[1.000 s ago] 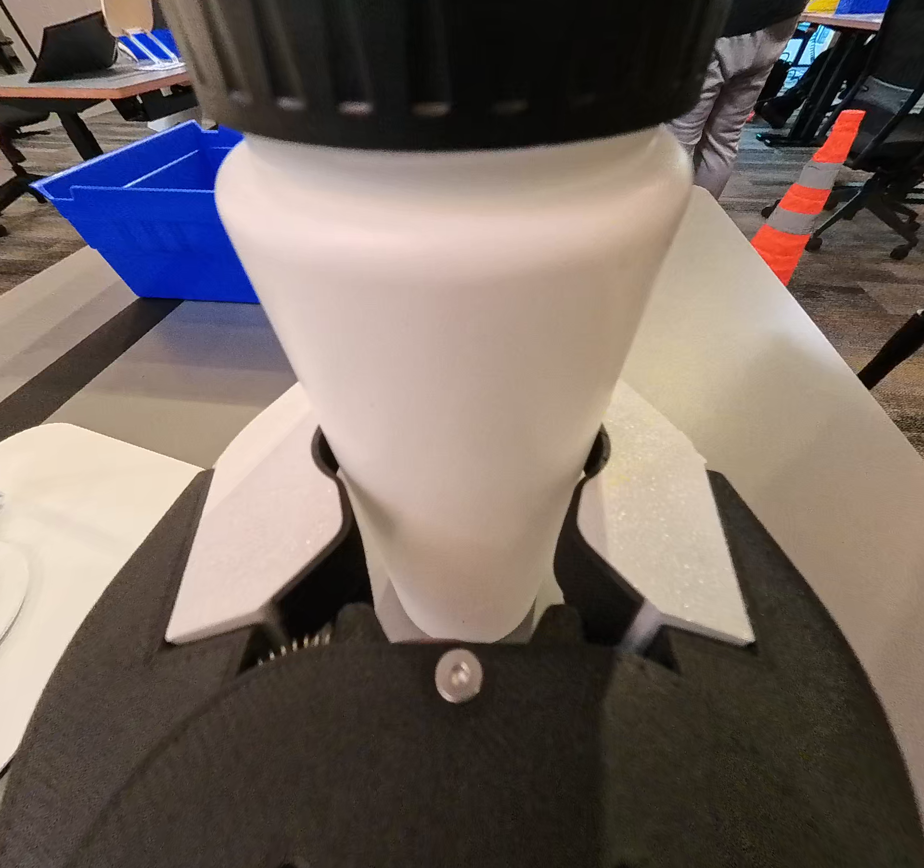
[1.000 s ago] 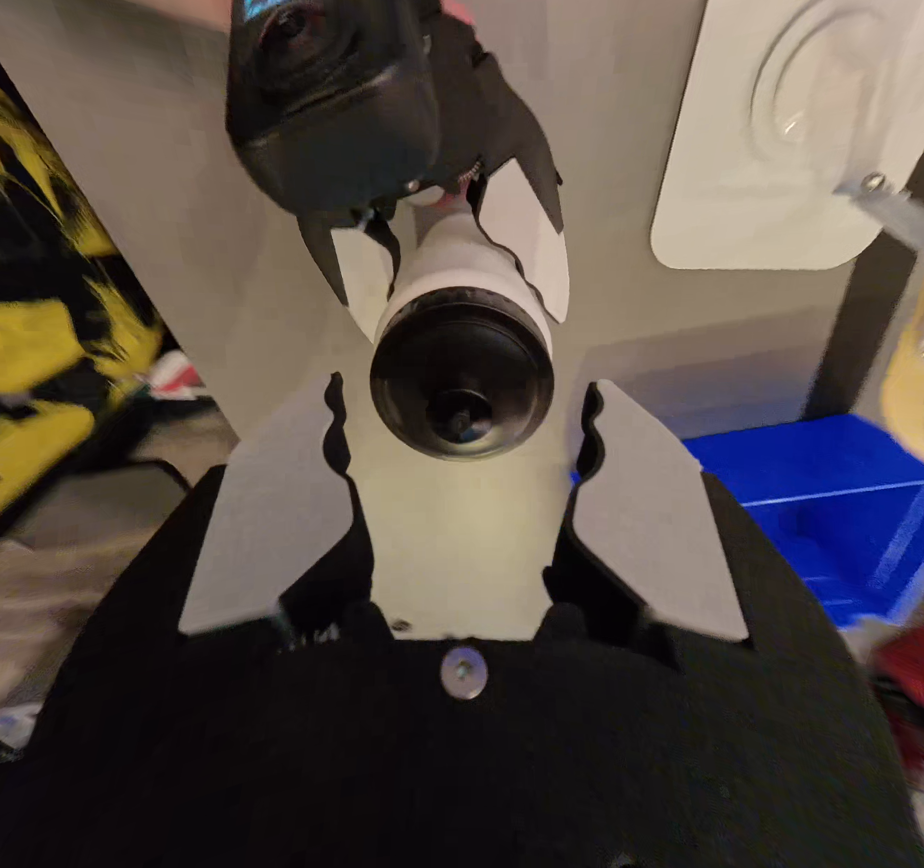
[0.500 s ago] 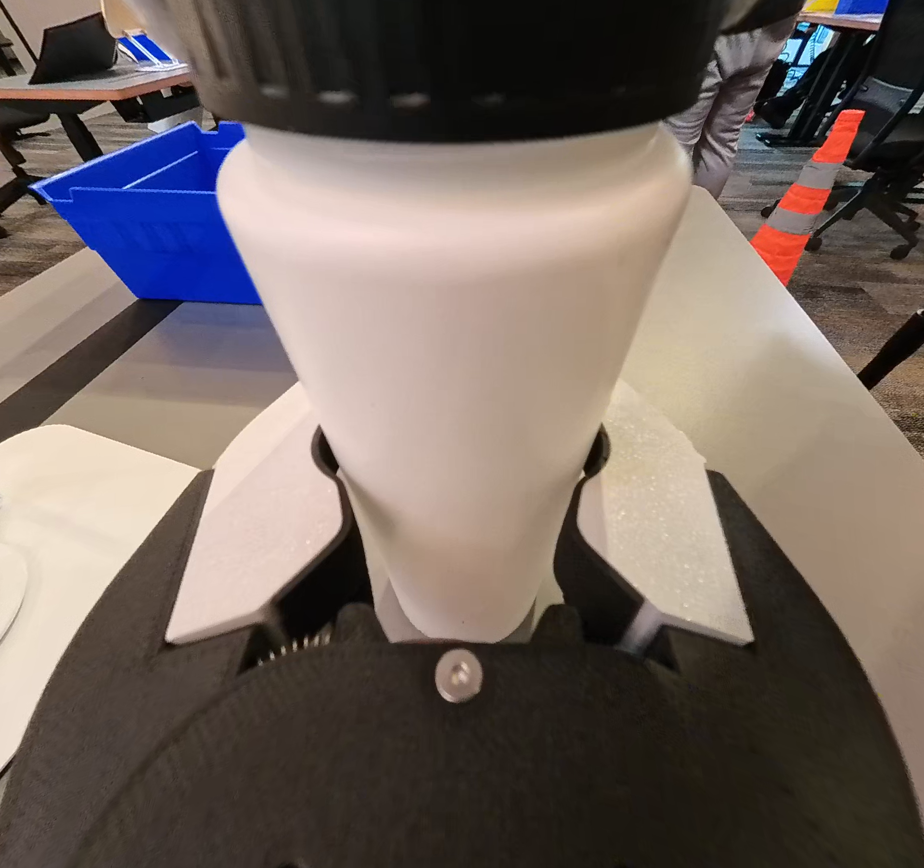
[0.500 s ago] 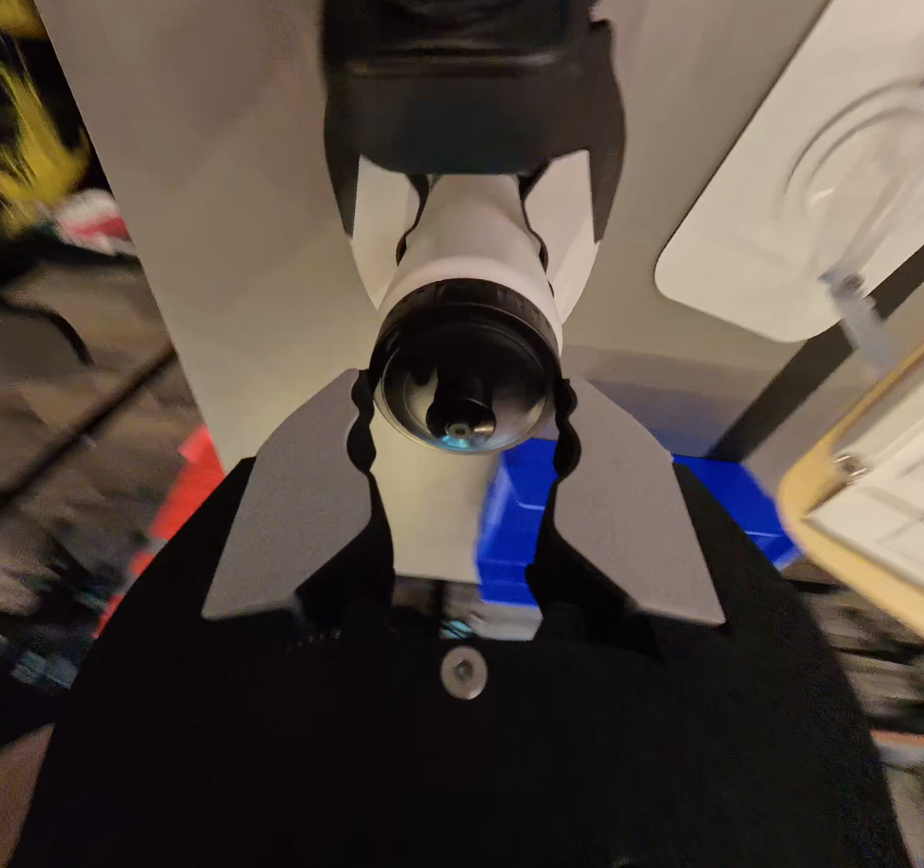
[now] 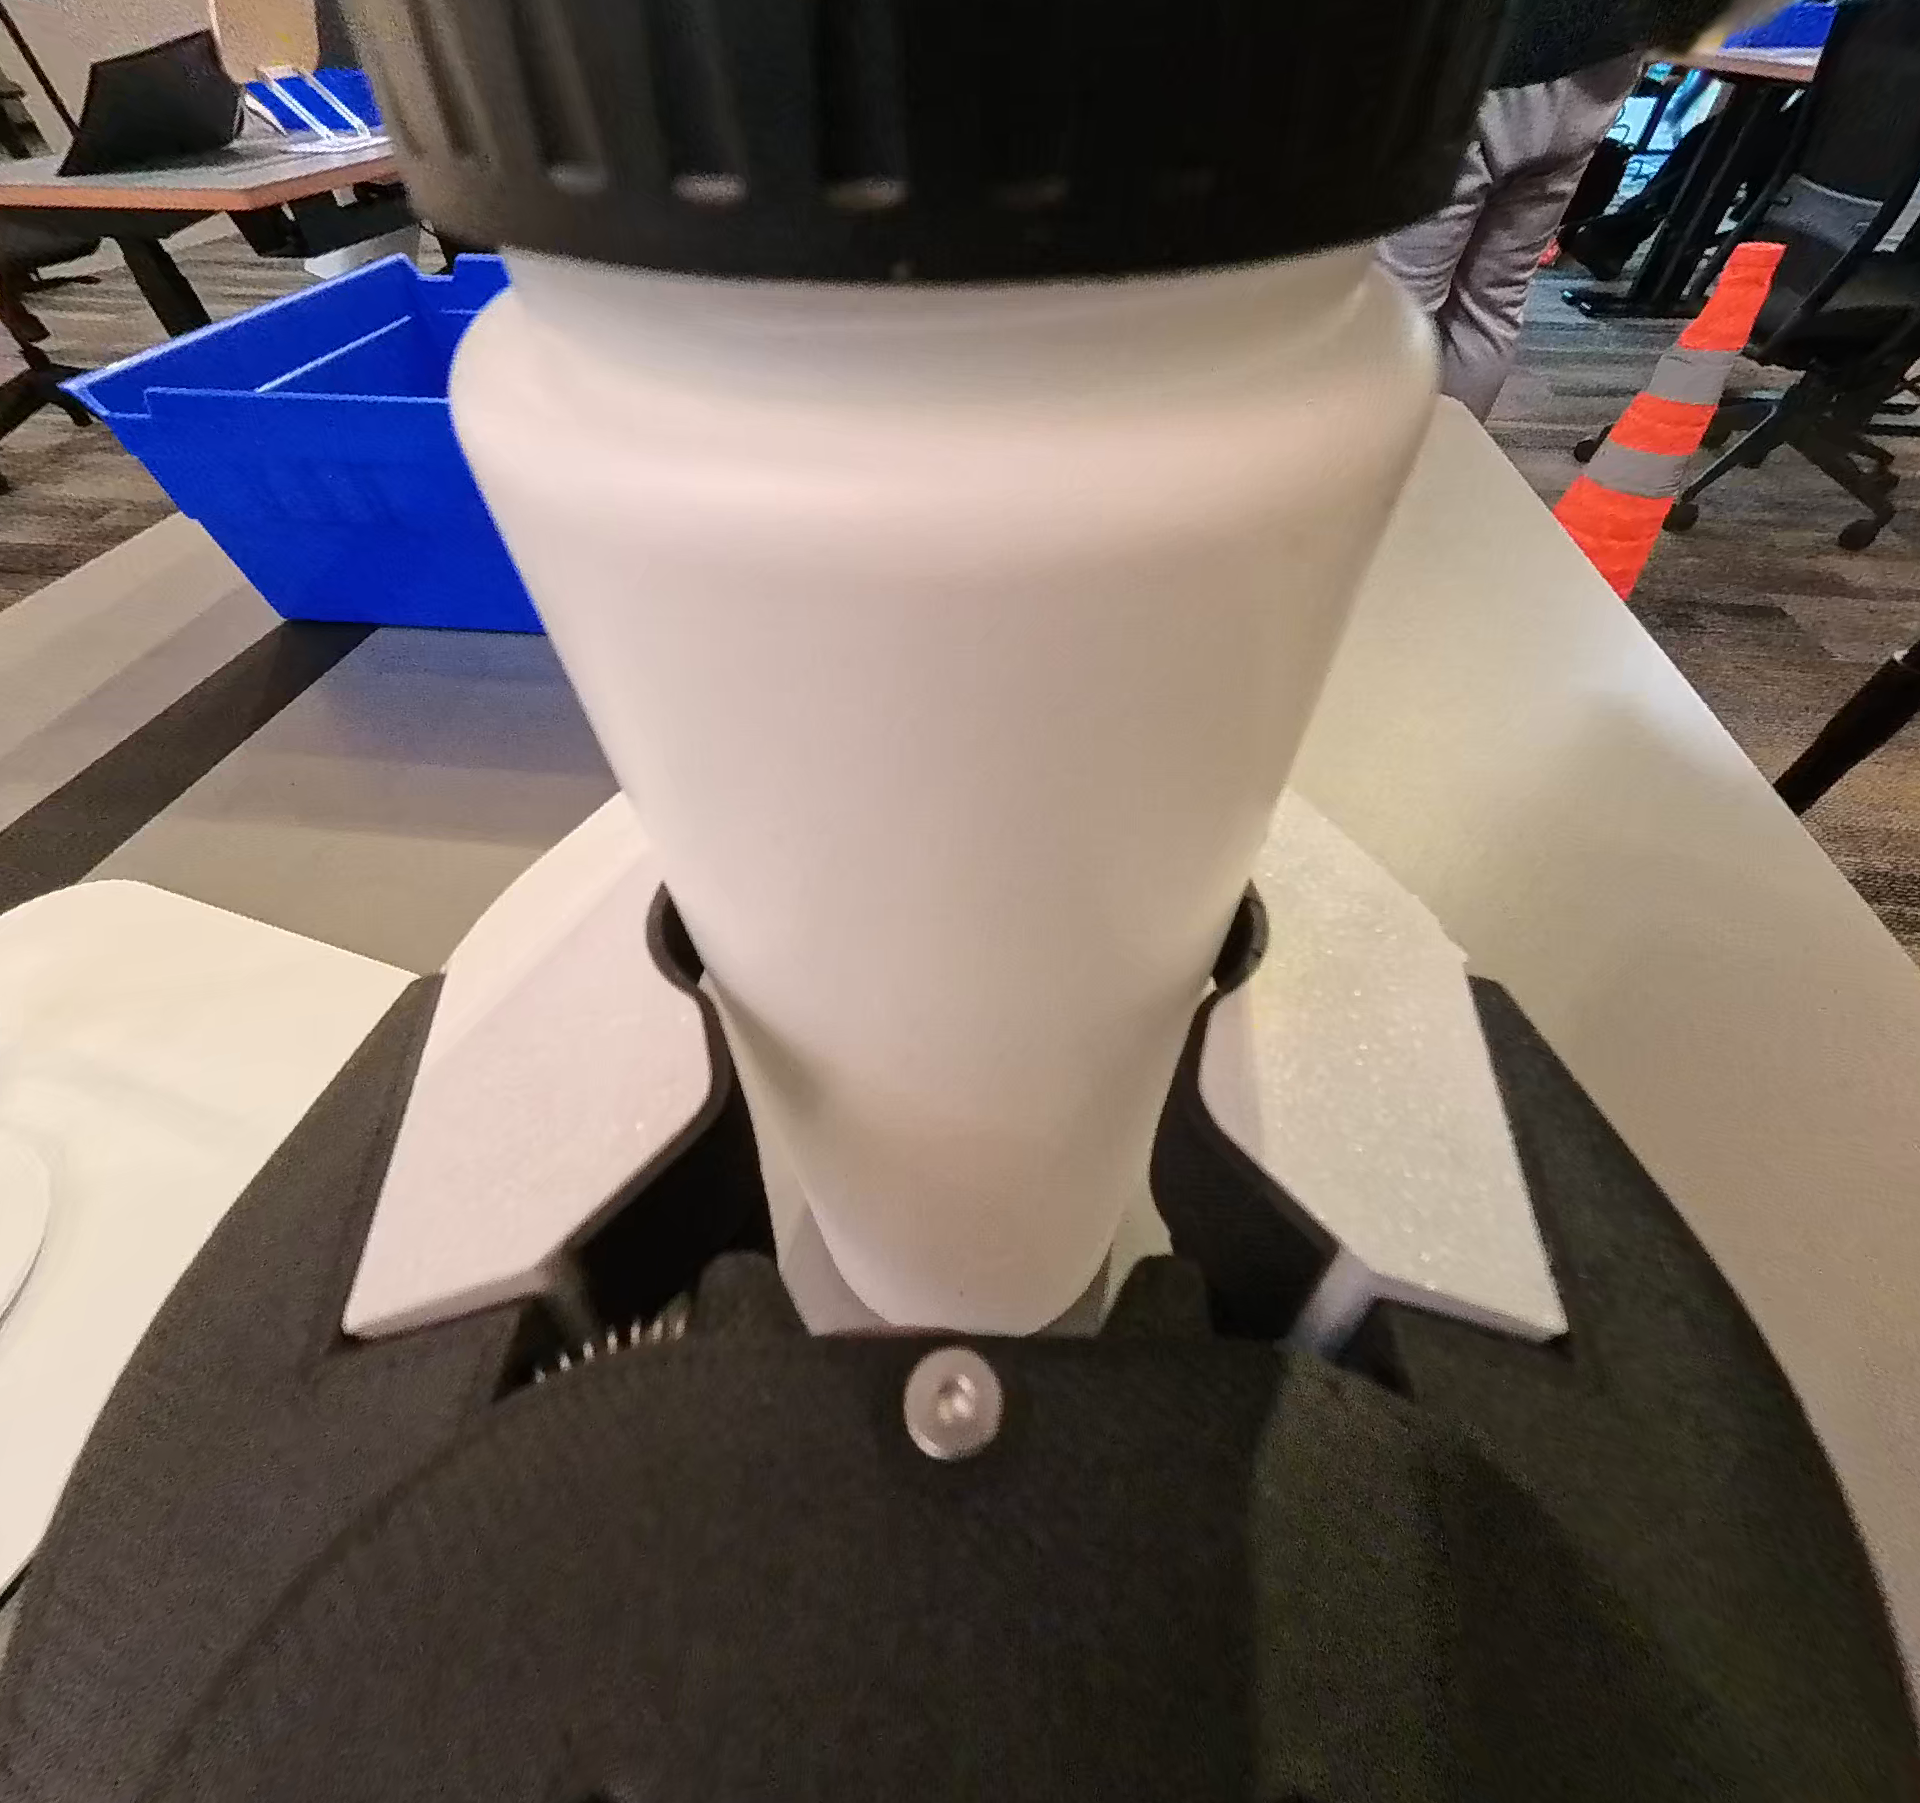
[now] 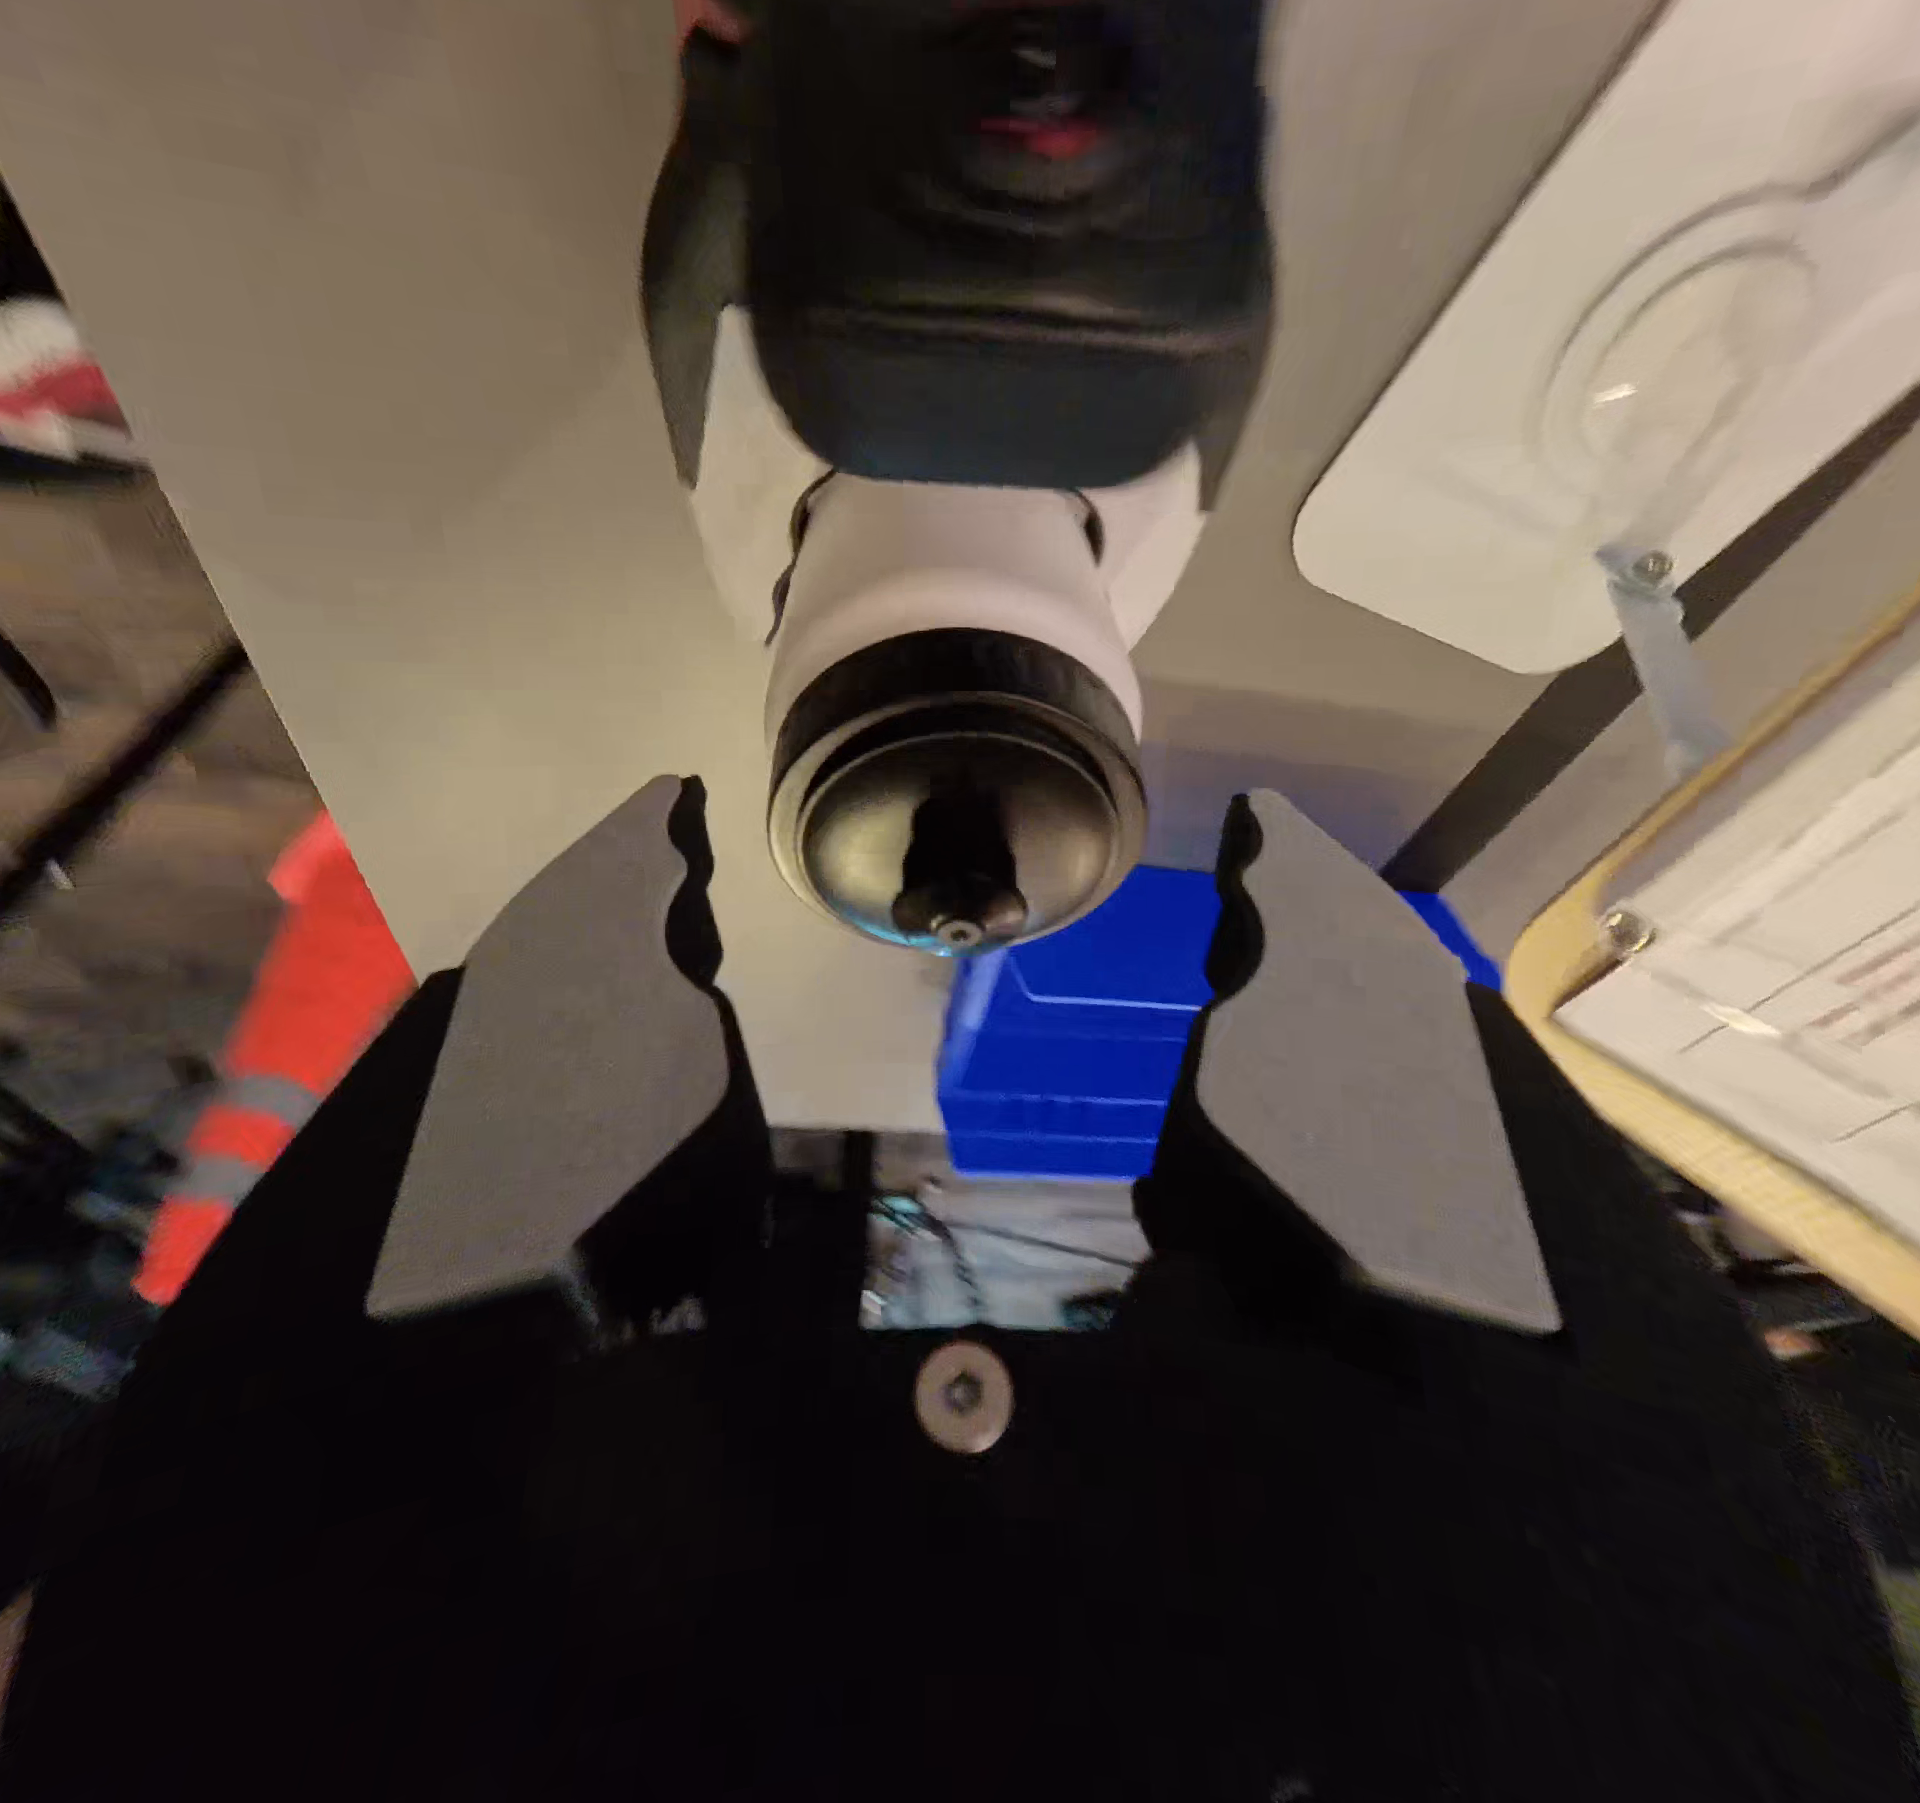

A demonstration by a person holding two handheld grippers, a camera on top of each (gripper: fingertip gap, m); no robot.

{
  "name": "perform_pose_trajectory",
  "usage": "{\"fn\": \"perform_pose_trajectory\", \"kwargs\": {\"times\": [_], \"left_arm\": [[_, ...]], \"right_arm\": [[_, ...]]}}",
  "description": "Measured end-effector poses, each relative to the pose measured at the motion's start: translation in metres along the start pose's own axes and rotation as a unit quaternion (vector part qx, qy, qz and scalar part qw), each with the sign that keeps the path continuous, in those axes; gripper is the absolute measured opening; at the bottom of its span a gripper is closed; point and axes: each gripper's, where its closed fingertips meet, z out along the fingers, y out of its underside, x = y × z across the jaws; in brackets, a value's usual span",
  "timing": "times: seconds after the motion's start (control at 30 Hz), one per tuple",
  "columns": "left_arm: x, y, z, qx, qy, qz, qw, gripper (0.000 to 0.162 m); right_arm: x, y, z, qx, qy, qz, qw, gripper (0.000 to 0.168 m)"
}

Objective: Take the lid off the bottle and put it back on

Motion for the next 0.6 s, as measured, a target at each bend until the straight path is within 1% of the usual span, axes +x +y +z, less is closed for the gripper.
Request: {"fn": "perform_pose_trajectory", "kwargs": {"times": [0.03,0.13,0.17,0.2,0.27,0.37,0.43,0.53,0.6], "left_arm": [[0.0,-0.0001,0.0001,0.0,0.0,0.0,1.0,0.097],[0.0007,0.0002,0.0005,0.001,0.003,-0.003,1.0,0.097],[0.0008,0.0001,0.0006,0.003,0.004,-0.003,1.0,0.097],[0.0009,0.0001,0.0006,0.002,0.004,-0.003,1.0,0.097],[0.0009,0.0001,0.0005,0.002,0.004,-0.003,1.0,0.097],[0.0008,0.0003,0.0003,0.001,0.003,-0.003,1.0,0.097],[0.0008,0.0003,0.0002,0.001,0.003,-0.003,1.0,0.097],[0.0008,0.0003,-0.0001,0.001,0.003,-0.003,1.0,0.096],[0.0011,0.0002,0.0005,0.001,0.003,-0.002,1.0,0.096]], "right_arm": [[0.0007,0.0021,-0.0003,0.014,-0.005,0.041,0.999,0.091],[-0.0076,0.0048,0.0026,0.055,-0.057,0.146,0.986,0.086],[-0.0089,0.0021,0.0033,0.076,-0.071,0.172,0.98,0.081],[-0.0074,0.0005,0.0045,0.091,-0.076,0.193,0.974,0.08],[-0.0046,-0.0001,0.0076,0.106,-0.084,0.221,0.966,0.074],[-0.005,-0.001,0.009,0.113,-0.086,0.199,0.97,0.075],[-0.0052,-0.0005,0.009,0.1,-0.08,0.166,0.978,0.074],[-0.0047,0.0007,0.0088,0.071,-0.064,0.087,0.992,0.074],[-0.0047,0.0039,0.0092,0.034,-0.045,0.0,0.998,0.074]]}}
